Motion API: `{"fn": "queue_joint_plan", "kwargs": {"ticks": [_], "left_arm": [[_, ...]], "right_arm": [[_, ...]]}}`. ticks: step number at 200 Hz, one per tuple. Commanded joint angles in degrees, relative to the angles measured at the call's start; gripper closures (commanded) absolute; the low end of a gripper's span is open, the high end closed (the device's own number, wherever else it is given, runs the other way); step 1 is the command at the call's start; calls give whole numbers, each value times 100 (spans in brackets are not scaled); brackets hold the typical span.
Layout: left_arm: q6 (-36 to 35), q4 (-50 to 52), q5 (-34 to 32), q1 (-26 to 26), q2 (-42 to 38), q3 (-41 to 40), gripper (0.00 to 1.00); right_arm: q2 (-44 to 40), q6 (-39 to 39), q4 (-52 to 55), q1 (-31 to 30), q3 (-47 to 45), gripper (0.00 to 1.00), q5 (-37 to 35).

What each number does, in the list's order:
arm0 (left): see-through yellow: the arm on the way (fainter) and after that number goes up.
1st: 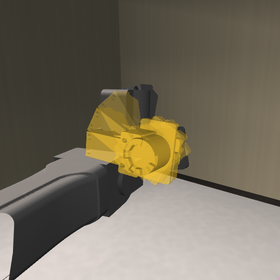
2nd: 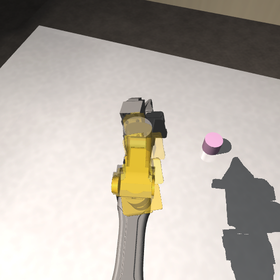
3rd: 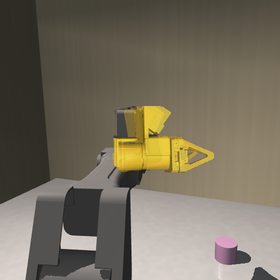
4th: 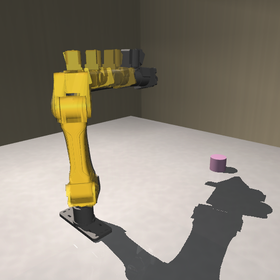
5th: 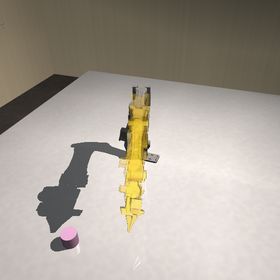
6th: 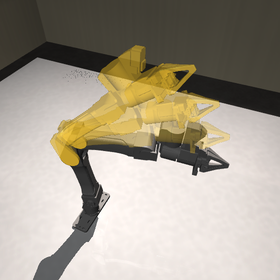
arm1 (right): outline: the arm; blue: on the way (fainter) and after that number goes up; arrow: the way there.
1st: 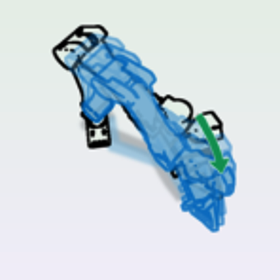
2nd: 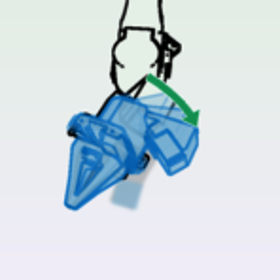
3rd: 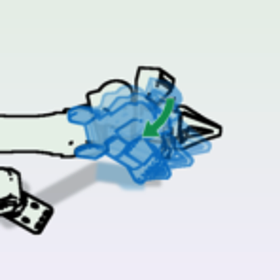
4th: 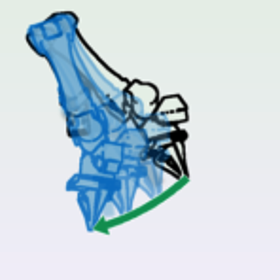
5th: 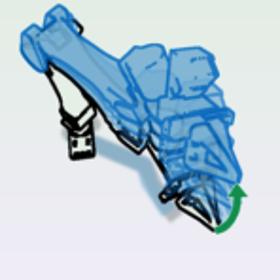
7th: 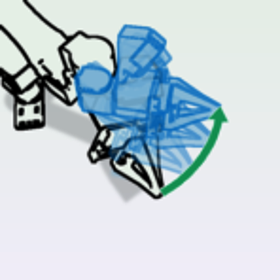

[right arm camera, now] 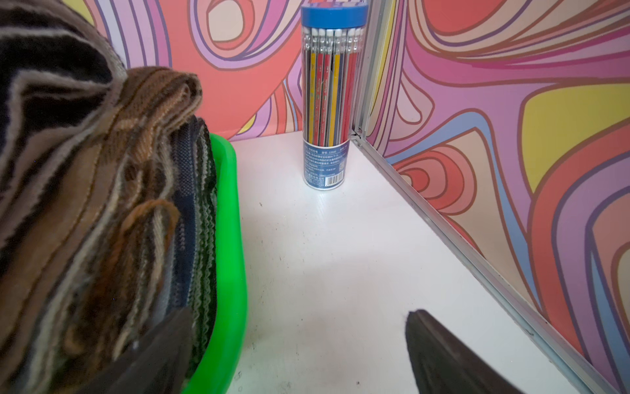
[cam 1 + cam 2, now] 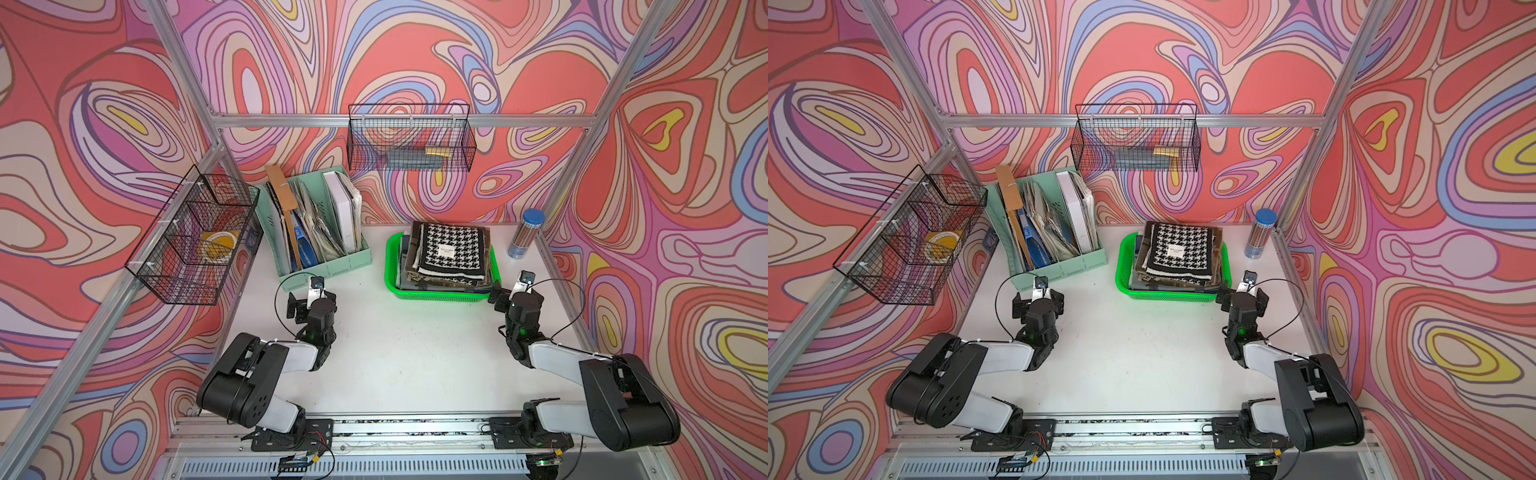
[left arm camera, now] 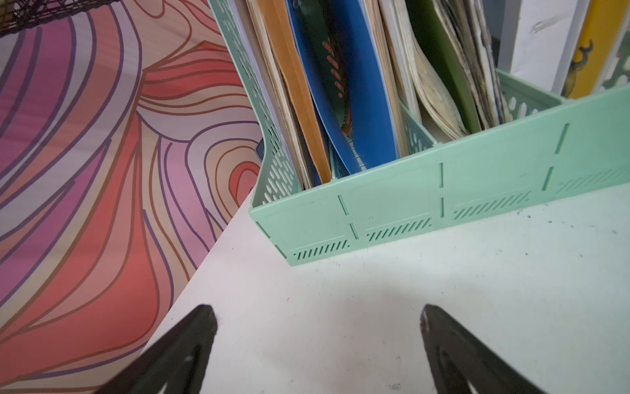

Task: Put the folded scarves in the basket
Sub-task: Reset both arms

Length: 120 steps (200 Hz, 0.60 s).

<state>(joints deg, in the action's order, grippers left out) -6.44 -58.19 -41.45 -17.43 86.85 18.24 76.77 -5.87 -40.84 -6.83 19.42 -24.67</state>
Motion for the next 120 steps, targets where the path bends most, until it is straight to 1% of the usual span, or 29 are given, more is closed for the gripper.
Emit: {"fn": "queue_joint_plan", "kwargs": {"ticks": [1, 19, 33, 50, 62, 93, 99, 116, 120], "left_arm": [[-302, -1757, 381, 171, 359, -418, 1], [-11, -1073, 619, 266, 19, -379, 1], [57, -954, 857, 421, 35, -314, 1], [77, -472, 1139, 467, -26, -154, 1], [153, -313, 1294, 576, -57, -103, 1], [527, 264, 1974, 965, -181, 28, 1], [582, 381, 2110, 1039, -186, 77, 1], [732, 571, 2590, 1246, -63, 121, 1], [731, 389, 2687, 1292, 111, 108, 1]], "right_arm": [[187, 103, -566, 8, -85, 3, 33], [394, 155, -837, 9, -44, 3, 100], [563, 189, -981, 12, 30, 3, 180], [741, 281, -1162, 13, 90, 3, 264], [871, 389, -1329, 8, 121, 2, 350], [1114, 610, -1047, 7, 450, 2, 613], [1229, 707, -1279, 13, 408, 2, 739], [1760, 758, -2278, 14, 217, 2, 631], [1835, 784, -2452, 14, 188, 2, 597]]}}
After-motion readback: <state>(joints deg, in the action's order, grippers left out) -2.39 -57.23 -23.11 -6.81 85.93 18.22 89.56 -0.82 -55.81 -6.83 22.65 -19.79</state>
